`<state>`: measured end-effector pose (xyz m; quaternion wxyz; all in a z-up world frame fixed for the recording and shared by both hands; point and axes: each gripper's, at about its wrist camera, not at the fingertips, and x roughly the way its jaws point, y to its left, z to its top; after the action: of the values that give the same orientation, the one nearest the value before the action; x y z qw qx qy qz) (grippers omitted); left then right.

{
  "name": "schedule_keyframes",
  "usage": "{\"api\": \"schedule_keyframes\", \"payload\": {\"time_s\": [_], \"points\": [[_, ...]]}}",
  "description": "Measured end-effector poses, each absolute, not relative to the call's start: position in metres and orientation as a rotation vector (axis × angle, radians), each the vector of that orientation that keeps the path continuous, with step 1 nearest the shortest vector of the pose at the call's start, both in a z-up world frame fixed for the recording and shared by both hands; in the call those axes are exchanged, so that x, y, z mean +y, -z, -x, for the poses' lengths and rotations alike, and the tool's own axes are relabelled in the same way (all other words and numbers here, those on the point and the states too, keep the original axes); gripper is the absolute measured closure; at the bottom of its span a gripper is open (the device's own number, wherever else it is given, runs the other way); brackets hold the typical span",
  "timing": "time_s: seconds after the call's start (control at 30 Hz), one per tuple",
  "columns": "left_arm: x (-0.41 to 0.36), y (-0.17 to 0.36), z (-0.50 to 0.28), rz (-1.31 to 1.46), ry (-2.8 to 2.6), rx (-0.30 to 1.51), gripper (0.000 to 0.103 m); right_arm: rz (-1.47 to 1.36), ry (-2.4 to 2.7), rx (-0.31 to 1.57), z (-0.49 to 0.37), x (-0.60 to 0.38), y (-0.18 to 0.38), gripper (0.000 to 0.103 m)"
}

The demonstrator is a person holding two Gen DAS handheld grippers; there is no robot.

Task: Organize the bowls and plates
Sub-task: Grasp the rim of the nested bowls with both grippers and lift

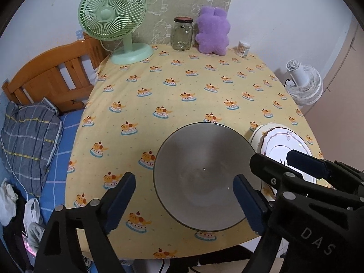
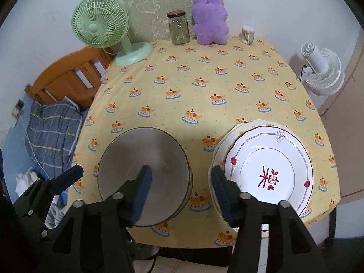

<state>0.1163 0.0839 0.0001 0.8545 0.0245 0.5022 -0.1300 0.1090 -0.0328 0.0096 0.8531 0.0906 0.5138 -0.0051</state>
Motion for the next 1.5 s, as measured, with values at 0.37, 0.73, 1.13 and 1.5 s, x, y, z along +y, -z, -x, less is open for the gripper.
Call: {"api": "schedule_keyframes", "payload": {"time_s": [0.37,0.73,1.13,1.5], "points": [[0.089,0.019,-0.12,-0.008,0.197,1.119,0.009,-0.248,-0.086,1.09,-0.113,-0.041,0.01,0.02],[0.092,0.038,-0.136,0.053,0.059,1.179,0.009,-0.322,-0.137,1.148,-0.139,-0.055,0.038,0.02],[0.09,0.056,-0.144,0.014,-0.007,1.236,0.012,-0.369,-0.194,1.268,-0.165,-0.057,0.076,0.032],[0.096,0.067,-0.159,-0.005,0.146,1.255,0.017,-0.384,-0.112,1.323,-0.166,-0.044,0.088,0.058]]}}
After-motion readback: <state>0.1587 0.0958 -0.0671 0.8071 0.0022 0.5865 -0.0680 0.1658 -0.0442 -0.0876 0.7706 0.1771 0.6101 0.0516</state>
